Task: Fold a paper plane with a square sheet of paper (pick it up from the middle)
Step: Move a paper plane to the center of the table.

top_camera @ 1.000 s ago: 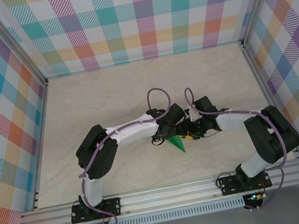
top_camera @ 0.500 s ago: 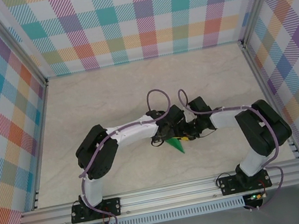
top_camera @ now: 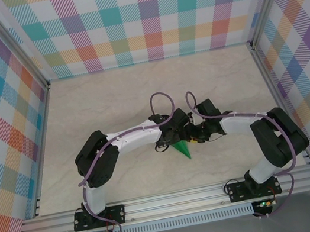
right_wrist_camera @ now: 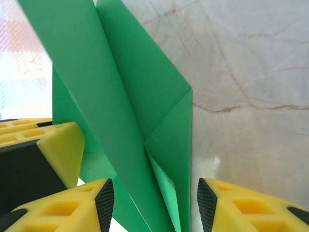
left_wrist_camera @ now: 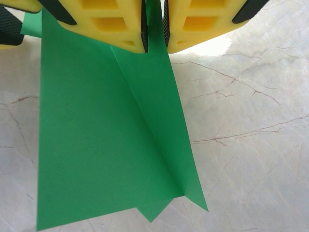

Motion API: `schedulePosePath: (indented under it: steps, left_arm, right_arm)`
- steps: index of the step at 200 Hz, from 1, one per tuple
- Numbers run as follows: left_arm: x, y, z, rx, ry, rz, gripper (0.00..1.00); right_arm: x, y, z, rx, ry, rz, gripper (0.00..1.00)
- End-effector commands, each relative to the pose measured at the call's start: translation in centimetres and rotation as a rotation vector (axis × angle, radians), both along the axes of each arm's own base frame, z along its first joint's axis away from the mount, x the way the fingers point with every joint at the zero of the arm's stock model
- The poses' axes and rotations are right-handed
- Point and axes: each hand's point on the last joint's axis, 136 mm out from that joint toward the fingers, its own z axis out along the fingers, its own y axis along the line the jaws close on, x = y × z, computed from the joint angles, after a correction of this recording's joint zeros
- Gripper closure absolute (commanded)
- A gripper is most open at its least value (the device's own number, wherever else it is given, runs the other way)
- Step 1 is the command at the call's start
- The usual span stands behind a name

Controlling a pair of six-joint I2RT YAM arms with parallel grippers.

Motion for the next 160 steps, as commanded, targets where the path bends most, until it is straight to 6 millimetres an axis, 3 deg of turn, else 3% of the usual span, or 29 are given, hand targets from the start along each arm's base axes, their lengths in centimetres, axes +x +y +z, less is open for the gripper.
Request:
schedulePosePath:
  steps: [1,67,160]
  left_arm:
    - [0.4,0.8,0.9,-0.004,-0.020,0.018,0.82]
    - [0.4,0.6,0.9,-0.010,-0.022,0.019,0.82]
    - [0.5,0.5,1.3,-0.023,-0.027,0.020,0.82]
  right_arm:
    - [-0.6,1.8,1.1,0.074,-0.007,0.086,0.49]
    - [-1.4,2.1,1.1,0.051,-0.049,0.138,0.52]
    - [-1.8,2.7,1.2,0.027,-0.113,0.180,0.45]
